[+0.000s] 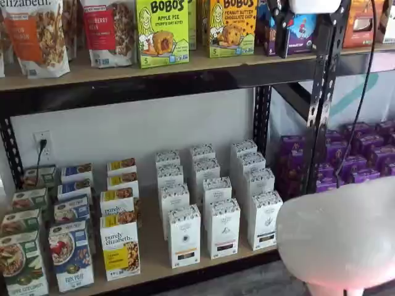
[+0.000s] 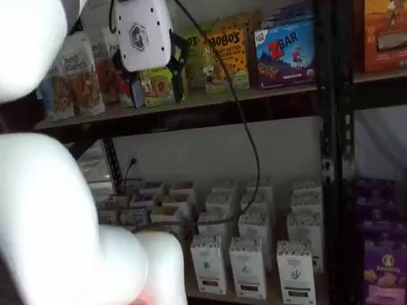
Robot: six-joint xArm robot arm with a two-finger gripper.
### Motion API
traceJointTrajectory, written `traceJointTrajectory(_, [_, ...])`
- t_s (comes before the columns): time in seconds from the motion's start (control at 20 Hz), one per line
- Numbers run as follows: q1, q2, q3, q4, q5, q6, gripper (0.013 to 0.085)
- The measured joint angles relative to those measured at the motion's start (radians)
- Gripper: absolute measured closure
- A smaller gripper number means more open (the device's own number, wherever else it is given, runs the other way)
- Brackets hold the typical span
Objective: Pick up the white box with a green strip in the middle, on the bottom shelf, the sixth box from the left
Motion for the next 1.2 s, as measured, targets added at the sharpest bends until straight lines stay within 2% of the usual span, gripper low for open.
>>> traceJointTrajectory(0.1, [0.040,-0.013,0.012,-0.042,-0.022,0.021,0.0130])
traceJointTrajectory(0.35, [0.059,-0.013,0.033,-0.067,-0.038,0.033,0.0130])
traceJointTrajectory(0.5, [0.068,-0.026,0.072,-0.099,-0.079,0.033,0.0130])
traceJointTrajectory(0.85, [-0.021,-0.072,0.226,-0.094,-0.238,-0.041,0.0130])
traceJointTrajectory(1.0, [-0.043,-0.093,0.314,-0.097,-0.324,-0.059,0.0130])
traceJointTrajectory(1.2, [-0.089,-0.104,0.421,-0.071,-0.429,-0.097,0.0130])
